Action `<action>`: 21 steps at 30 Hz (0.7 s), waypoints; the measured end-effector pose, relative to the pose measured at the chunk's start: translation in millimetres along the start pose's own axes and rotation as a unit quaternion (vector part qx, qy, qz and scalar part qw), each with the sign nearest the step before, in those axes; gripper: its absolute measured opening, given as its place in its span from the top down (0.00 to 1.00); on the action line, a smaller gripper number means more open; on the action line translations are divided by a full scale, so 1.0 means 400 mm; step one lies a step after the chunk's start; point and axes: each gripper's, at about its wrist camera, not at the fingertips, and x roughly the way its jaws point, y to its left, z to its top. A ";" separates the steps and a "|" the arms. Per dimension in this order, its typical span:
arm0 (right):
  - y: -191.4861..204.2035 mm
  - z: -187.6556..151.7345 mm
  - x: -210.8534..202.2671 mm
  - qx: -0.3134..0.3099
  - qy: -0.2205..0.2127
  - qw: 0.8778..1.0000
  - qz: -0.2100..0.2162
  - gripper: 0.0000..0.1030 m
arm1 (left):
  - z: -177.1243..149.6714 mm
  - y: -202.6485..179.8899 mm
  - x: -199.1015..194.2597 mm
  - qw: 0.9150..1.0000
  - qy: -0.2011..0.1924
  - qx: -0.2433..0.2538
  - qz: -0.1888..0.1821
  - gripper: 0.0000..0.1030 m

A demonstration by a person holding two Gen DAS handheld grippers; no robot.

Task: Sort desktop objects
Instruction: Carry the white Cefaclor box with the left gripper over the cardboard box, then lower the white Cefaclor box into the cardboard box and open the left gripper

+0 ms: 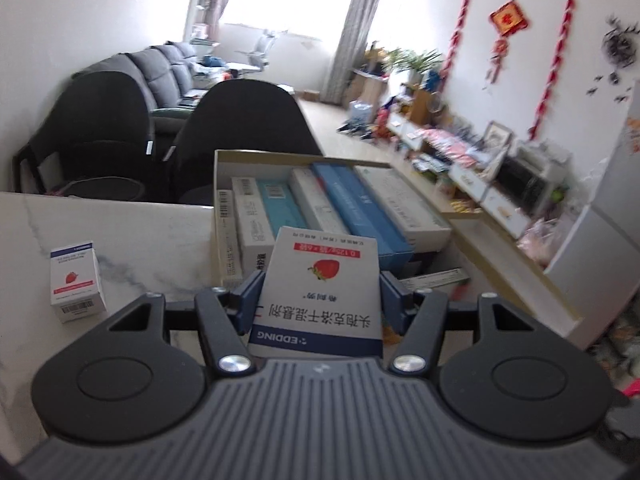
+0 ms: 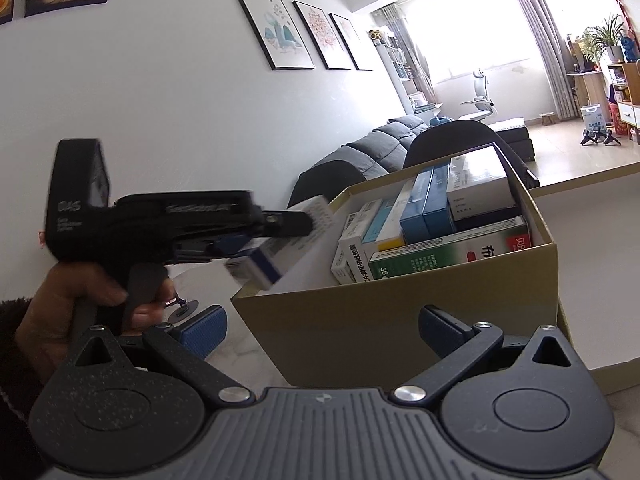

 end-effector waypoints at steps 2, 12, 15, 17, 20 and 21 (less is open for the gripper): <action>-0.003 0.000 0.000 0.001 0.000 1.000 0.000 0.01 | 0.000 -0.006 0.024 1.000 0.007 -0.001 0.027 0.45; -0.005 -0.002 -0.007 -0.001 -0.003 1.000 0.003 0.01 | -0.002 -0.024 0.064 0.997 0.022 -0.028 0.071 0.45; -0.006 -0.002 -0.010 -0.002 -0.004 1.000 0.003 0.01 | -0.002 -0.034 0.068 0.996 0.020 -0.021 0.082 0.45; -0.006 -0.003 -0.011 -0.003 -0.005 1.000 0.004 0.01 | 0.000 -0.043 0.068 0.996 0.019 -0.018 0.089 0.45; -0.007 -0.003 -0.013 -0.003 -0.006 1.000 0.005 0.01 | 0.003 -0.044 0.068 0.995 0.019 -0.022 0.095 0.45; -0.007 -0.004 -0.014 -0.004 -0.006 1.000 0.005 0.01 | 0.003 -0.045 0.068 0.995 0.018 -0.021 0.098 0.44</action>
